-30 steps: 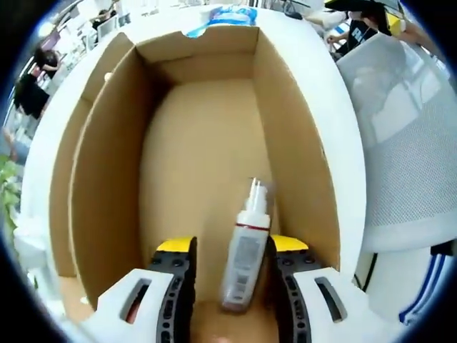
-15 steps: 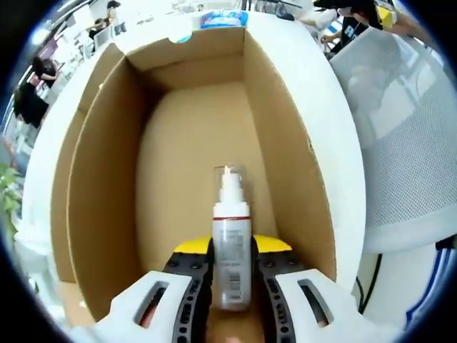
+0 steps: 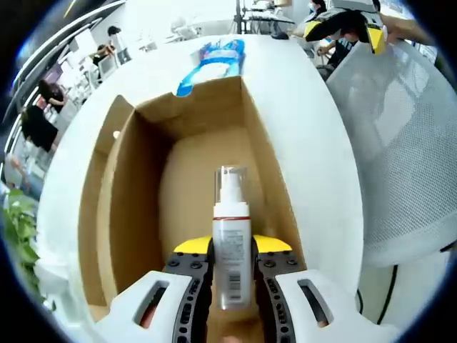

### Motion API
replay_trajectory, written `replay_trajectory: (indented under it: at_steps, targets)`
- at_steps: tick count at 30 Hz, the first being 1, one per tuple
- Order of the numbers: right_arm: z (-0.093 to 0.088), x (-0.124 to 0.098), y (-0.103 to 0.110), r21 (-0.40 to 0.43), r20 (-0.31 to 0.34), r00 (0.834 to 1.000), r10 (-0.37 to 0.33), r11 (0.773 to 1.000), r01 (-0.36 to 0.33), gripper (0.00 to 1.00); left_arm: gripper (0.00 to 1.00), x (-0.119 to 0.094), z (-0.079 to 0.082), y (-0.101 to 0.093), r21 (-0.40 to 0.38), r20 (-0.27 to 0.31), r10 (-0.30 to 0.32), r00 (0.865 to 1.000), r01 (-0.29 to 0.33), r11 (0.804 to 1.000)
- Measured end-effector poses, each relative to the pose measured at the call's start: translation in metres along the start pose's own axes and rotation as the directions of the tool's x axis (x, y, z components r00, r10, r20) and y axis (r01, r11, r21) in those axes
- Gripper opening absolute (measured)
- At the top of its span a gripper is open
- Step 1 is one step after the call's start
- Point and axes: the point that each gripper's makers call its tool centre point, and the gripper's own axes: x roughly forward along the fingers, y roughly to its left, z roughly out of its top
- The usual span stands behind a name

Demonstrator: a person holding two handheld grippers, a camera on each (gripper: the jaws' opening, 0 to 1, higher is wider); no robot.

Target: Operate the shoe box by opening the lid, removing the specified soft item, and placing it in the target area until the item is outside and the box remains undamaged.

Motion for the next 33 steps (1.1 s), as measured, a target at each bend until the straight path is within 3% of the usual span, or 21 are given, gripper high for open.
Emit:
replay_trajectory:
  at_steps: [7,15,33]
  targets:
    - [0.001,0.0,0.0,0.0,0.005,1.0,0.0,1.0,0.0,0.52,0.19,-0.014,0.034,0.005,0.066,0.062,0.029,0.998,-0.033,0.997]
    - [0.0,0.003,0.007,-0.016,-0.006,1.0,0.01,1.0,-0.01,0.52,0.19,-0.023,0.067,-0.005,0.162,0.112,0.024,0.993,-0.042,0.986]
    - [-0.003,0.003,0.005,-0.098,-0.031,0.999,-0.011,0.995,0.008,0.5,0.19,-0.025,0.12,-0.055,0.299,0.178,-0.097,0.979,0.04,0.953]
